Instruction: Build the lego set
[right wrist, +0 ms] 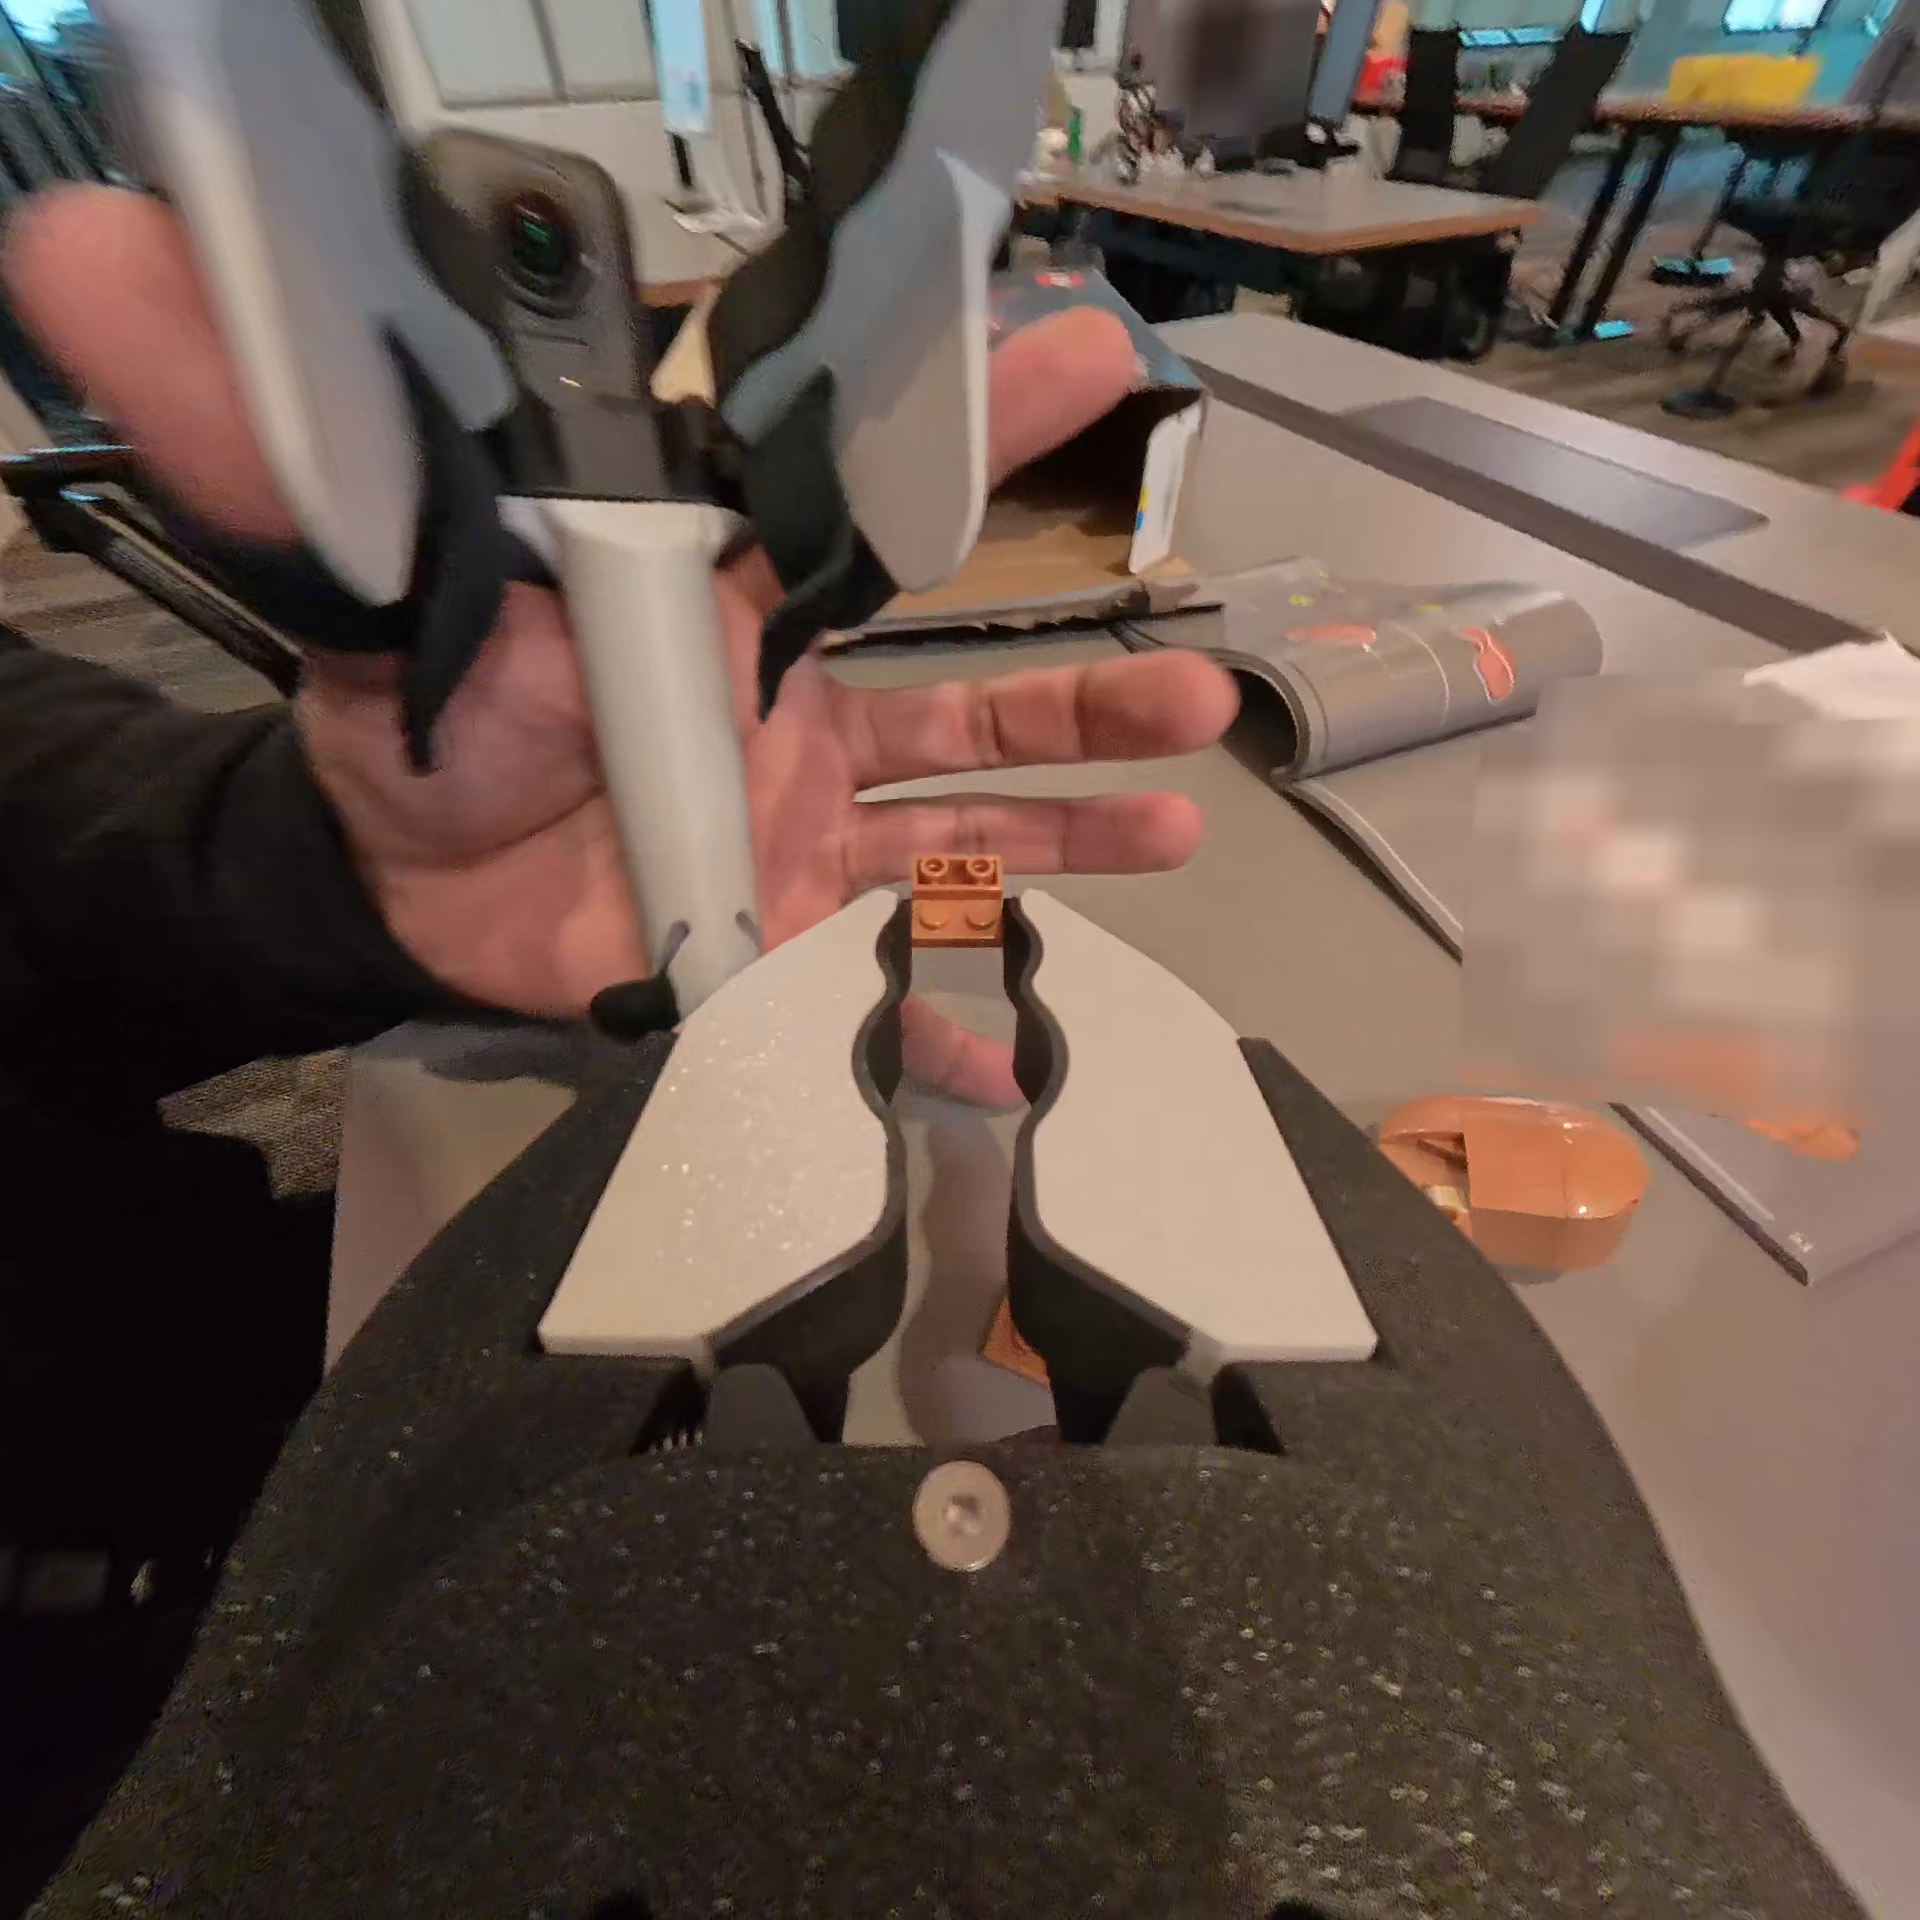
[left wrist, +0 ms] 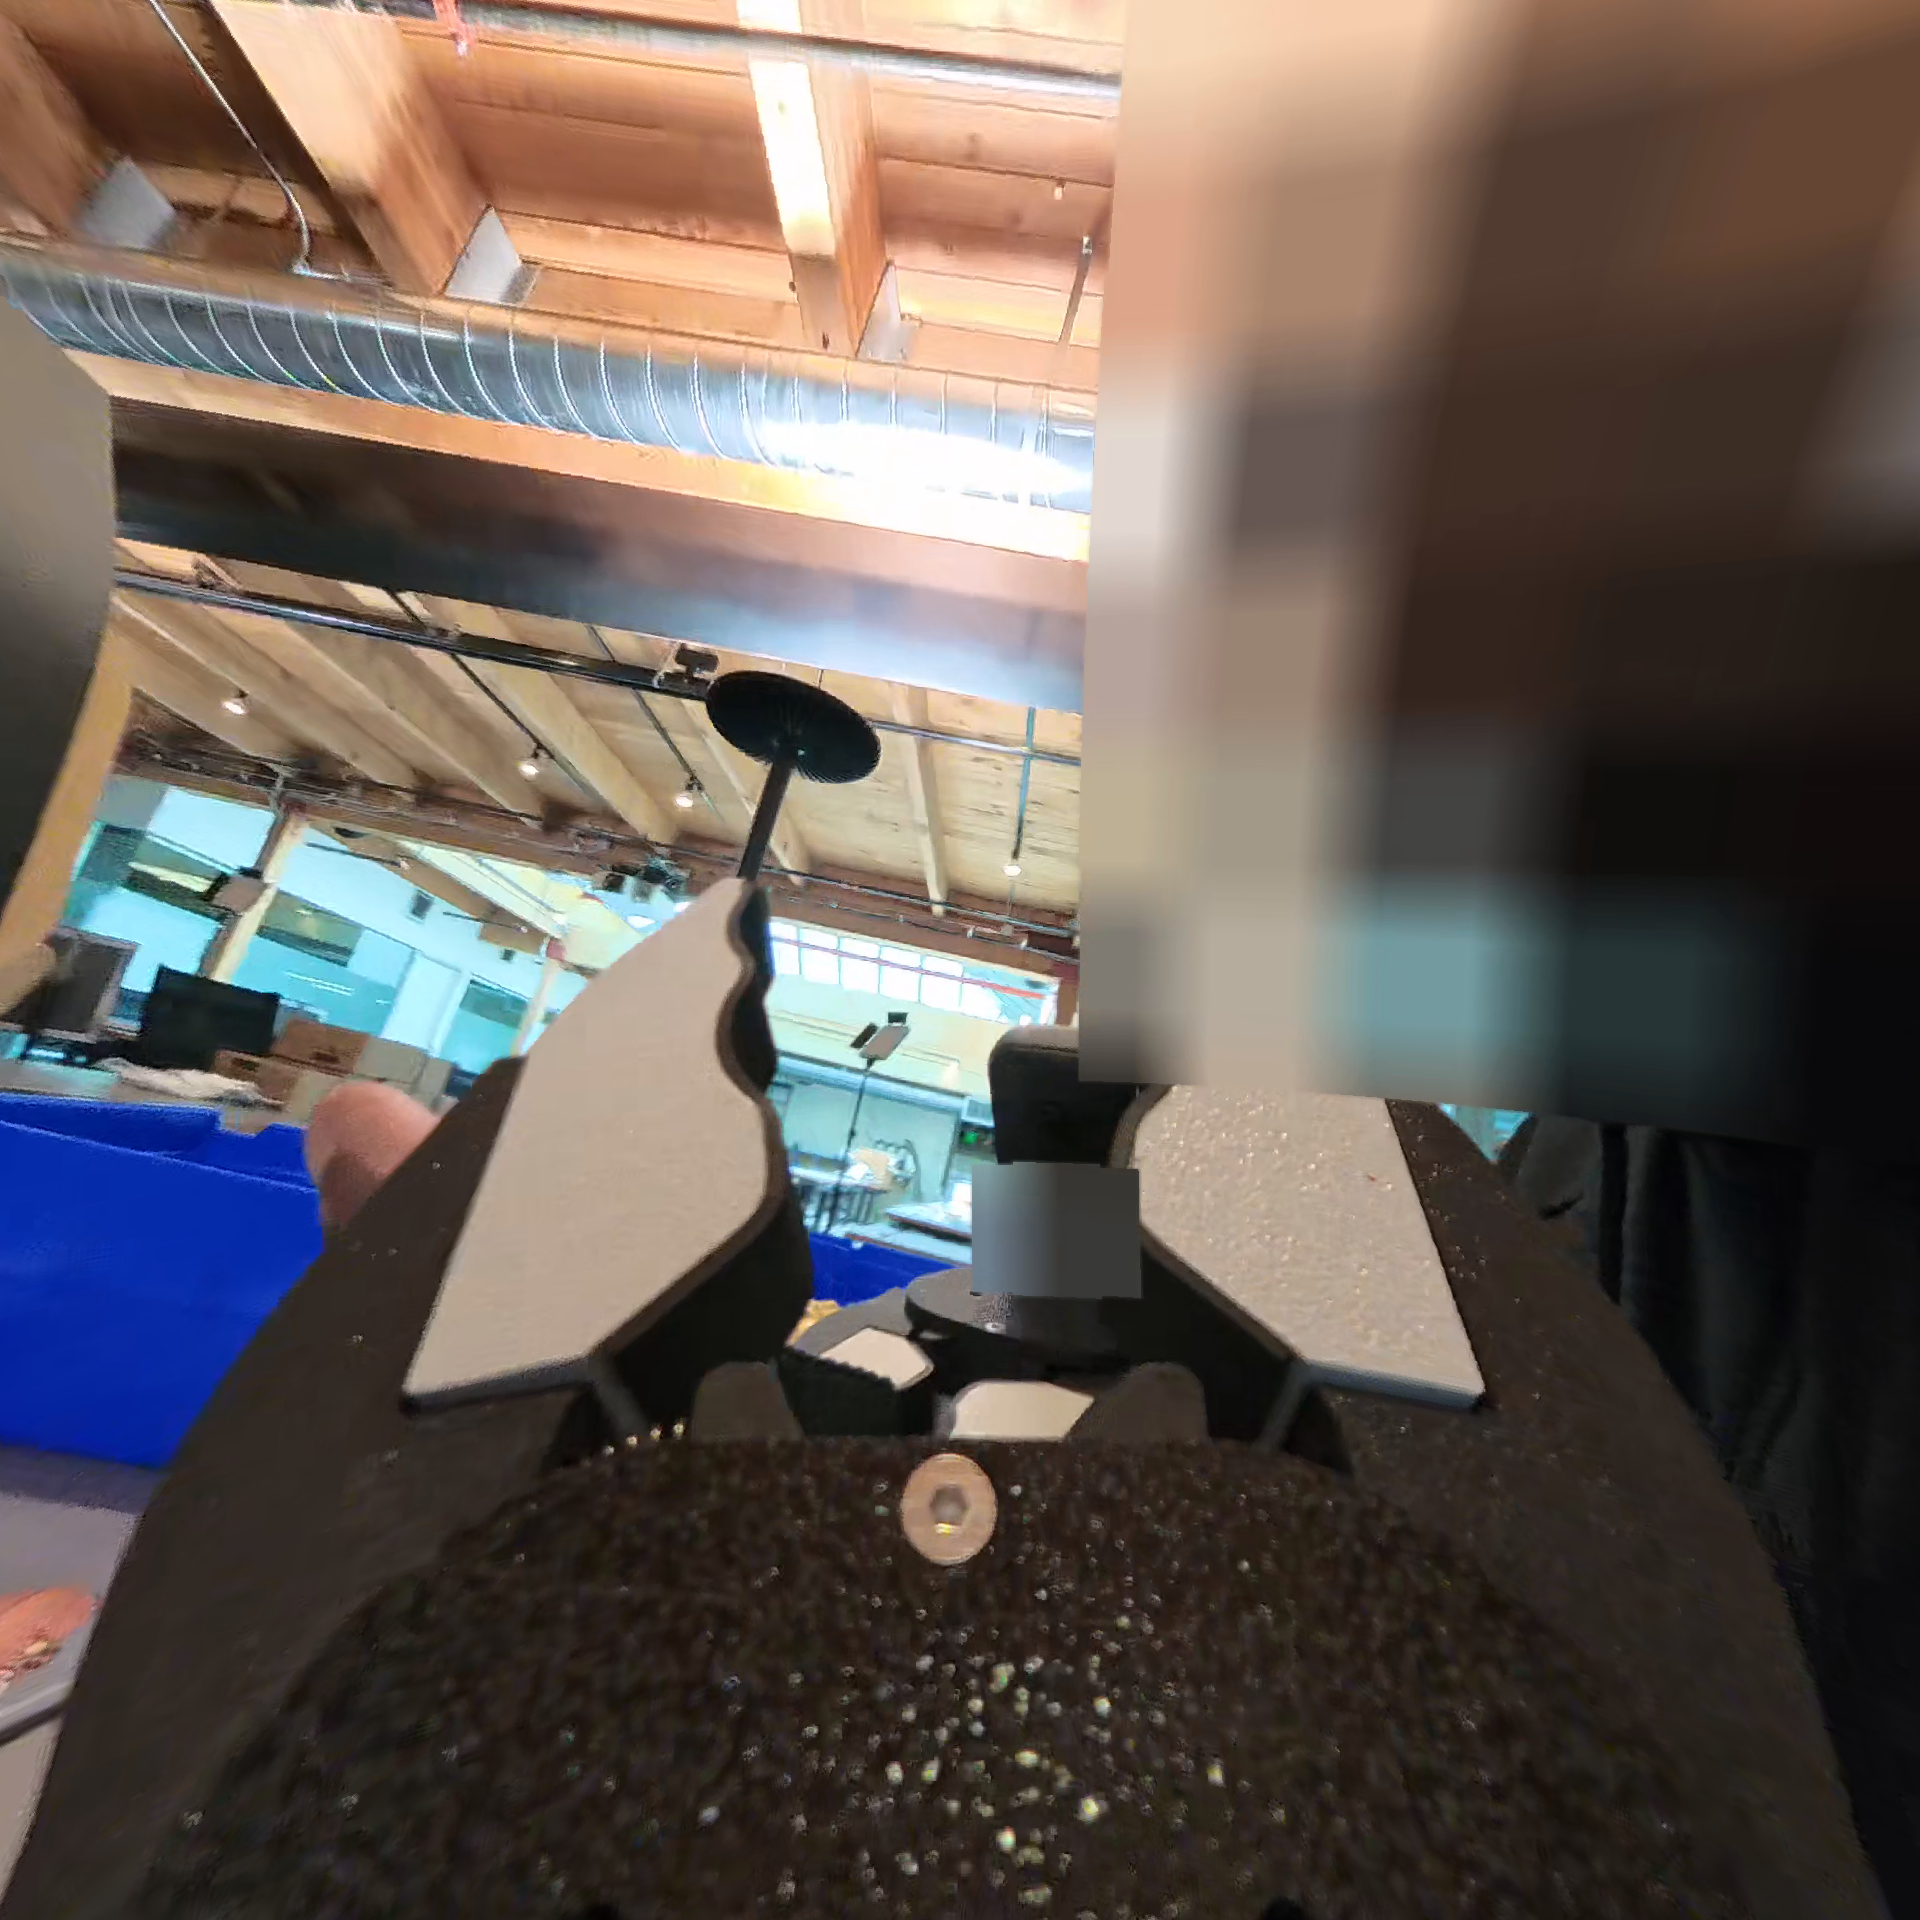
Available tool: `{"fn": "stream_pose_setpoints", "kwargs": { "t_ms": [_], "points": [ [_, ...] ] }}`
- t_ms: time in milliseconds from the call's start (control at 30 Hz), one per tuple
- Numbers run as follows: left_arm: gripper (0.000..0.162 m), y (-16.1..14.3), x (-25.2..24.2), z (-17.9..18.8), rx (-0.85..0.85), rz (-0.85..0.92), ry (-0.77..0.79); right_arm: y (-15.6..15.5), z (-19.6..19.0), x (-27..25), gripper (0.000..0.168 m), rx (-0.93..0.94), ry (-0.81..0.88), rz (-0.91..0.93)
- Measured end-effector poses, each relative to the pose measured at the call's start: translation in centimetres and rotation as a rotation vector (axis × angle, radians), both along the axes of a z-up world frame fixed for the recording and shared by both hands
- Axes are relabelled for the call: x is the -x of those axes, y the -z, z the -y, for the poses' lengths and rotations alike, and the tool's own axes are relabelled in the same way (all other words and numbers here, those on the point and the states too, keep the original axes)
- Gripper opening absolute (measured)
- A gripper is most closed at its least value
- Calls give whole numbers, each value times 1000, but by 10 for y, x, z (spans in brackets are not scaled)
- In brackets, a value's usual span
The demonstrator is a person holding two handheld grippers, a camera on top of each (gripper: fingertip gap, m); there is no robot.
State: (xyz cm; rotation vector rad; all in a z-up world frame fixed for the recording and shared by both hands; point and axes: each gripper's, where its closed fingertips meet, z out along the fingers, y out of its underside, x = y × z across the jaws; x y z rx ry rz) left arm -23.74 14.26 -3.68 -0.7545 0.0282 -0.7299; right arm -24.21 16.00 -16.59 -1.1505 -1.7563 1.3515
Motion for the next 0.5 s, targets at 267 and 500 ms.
{"fn": "stream_pose_setpoints", "kwargs": {
  "t_ms": [267,500],
  "points": [
    [64,-3,-25,-4,0,-22,-12,11,21,2,16,-24,-97,64],
    [63,-2,-21,0,29,32,60,21,30,-4,16,-44,-153,124]
  ]
}}
